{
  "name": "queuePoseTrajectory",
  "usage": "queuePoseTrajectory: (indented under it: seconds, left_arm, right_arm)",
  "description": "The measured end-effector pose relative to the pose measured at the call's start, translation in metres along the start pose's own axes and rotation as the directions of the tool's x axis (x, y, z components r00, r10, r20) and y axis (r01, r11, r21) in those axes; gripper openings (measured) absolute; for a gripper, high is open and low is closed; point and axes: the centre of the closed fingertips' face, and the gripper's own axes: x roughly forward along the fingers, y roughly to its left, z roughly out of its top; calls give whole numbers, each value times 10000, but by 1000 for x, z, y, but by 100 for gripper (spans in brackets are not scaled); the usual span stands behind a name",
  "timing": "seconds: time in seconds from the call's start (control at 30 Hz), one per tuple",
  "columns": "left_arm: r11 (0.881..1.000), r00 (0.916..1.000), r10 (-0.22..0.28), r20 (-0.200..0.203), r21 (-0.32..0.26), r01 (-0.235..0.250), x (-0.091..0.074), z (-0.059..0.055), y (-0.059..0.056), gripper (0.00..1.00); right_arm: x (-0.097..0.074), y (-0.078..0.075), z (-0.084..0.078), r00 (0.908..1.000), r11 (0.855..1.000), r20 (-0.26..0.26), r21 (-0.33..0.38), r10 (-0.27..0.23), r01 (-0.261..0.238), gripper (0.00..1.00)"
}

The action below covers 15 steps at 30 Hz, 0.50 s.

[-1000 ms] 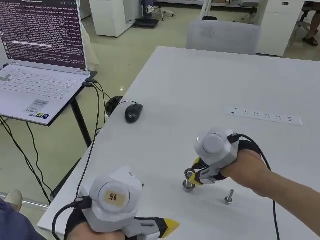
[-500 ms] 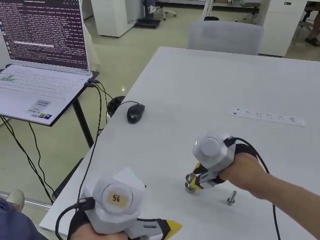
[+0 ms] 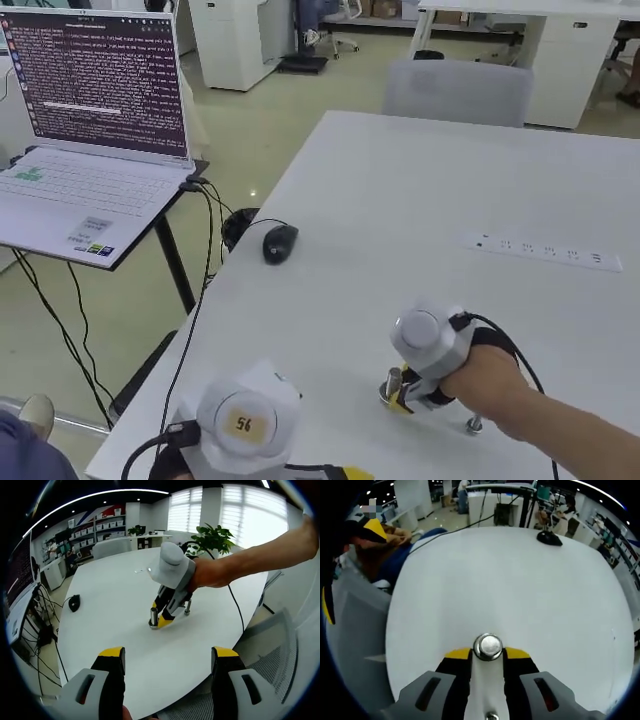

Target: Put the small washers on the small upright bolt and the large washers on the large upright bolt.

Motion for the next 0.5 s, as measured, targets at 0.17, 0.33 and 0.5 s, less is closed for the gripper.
queuePoseTrajectory:
  seconds: [0.17,0.33,0.5]
  left_arm:
    - [10000,10000,-31,26,12,31,1,1,3,69]
    - [9999,9999,-145,-4,10,145,5,1,4,69]
    - [9993,9993,-347,-139,160,349,12,0,0,69]
  right_arm:
    - [-6,10,-10,9998,9990,58,408,-189,186,28]
    - [-11,35,-20,9990,9972,411,731,-156,125,30]
    - [-18,54,-35,9960,9929,767,1133,-452,363,31]
